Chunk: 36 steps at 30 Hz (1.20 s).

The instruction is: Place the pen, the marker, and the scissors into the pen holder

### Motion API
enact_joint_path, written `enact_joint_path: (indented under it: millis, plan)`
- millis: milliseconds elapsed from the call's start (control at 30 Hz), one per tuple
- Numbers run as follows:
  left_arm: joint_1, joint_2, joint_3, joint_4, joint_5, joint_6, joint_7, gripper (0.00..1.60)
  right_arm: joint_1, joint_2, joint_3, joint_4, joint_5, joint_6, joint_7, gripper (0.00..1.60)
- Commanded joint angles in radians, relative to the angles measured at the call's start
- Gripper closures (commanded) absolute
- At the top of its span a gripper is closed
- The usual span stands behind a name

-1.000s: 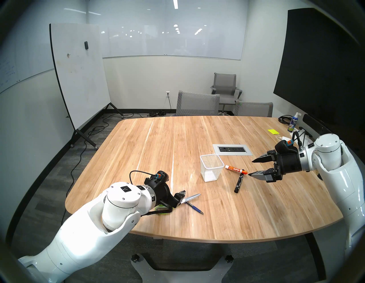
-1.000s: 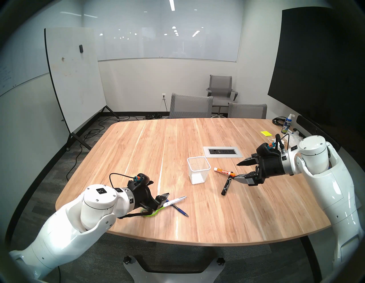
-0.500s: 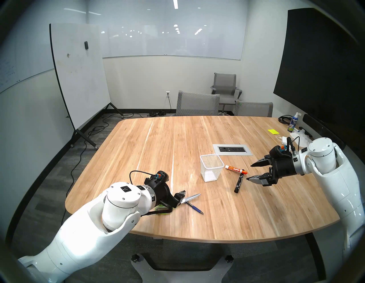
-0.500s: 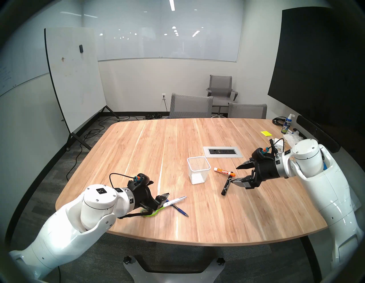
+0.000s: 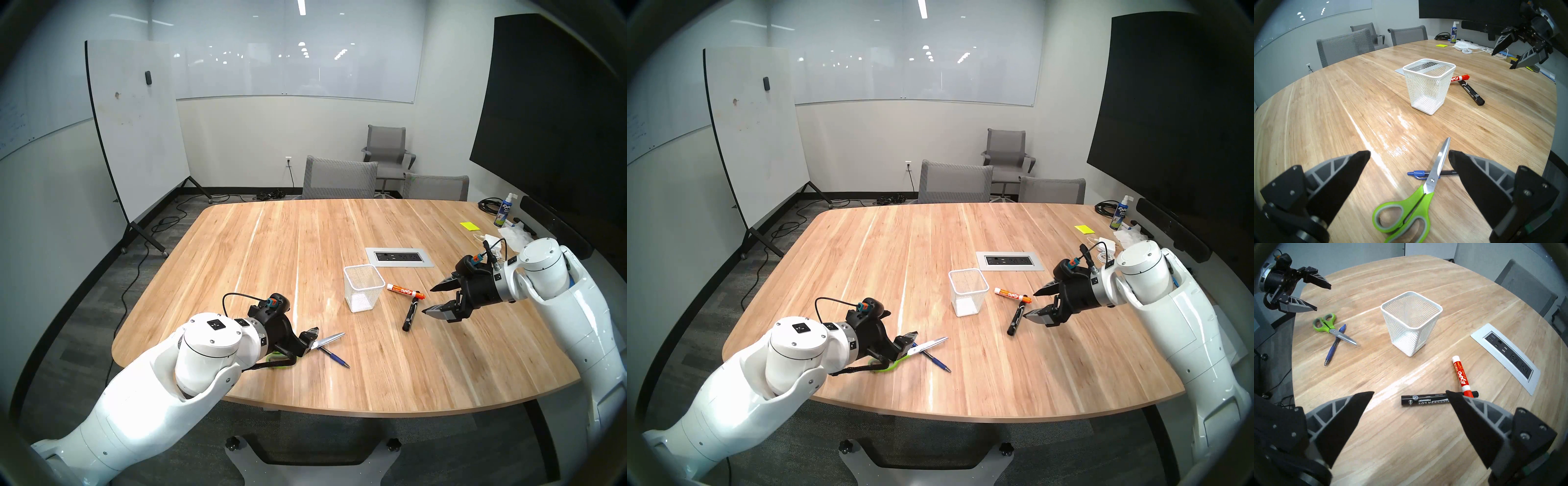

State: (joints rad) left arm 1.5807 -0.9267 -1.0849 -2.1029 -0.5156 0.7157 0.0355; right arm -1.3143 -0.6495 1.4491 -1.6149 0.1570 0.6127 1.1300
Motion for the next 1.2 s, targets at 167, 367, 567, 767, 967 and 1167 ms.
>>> enact_joint_path:
  millis: [167, 367, 567, 767, 967, 1167]
  plan:
    - [-0.002, 0.000, -0.001, -0.014, 0.001, -0.001, 0.001, 0.00, 0.168, -0.058, -0.057, 0.085, -0.046, 0.014, 0.027, 0.00]
    - [-0.002, 0.000, -0.001, -0.014, 0.001, -0.001, 0.001, 0.00, 0.203, -0.102, -0.079, 0.122, -0.095, 0.020, 0.023, 0.00]
    - [-0.002, 0.000, -0.001, -0.013, 0.001, -0.001, 0.001, 0.00, 0.270, -0.156, -0.120, 0.176, -0.153, 0.029, 0.015, 0.00]
    - [-0.002, 0.000, -0.001, -0.013, 0.001, -0.001, 0.001, 0.00, 0.331, -0.192, -0.167, 0.235, -0.199, 0.045, 0.012, 0.00]
    - [-0.002, 0.001, -0.001, -0.014, 0.001, -0.001, 0.001, 0.00, 0.372, -0.215, -0.209, 0.288, -0.248, 0.051, -0.009, 0.00]
    - [-0.002, 0.001, -0.001, -0.014, 0.001, -0.001, 0.001, 0.00, 0.408, -0.238, -0.229, 0.347, -0.275, 0.051, -0.021, 0.00]
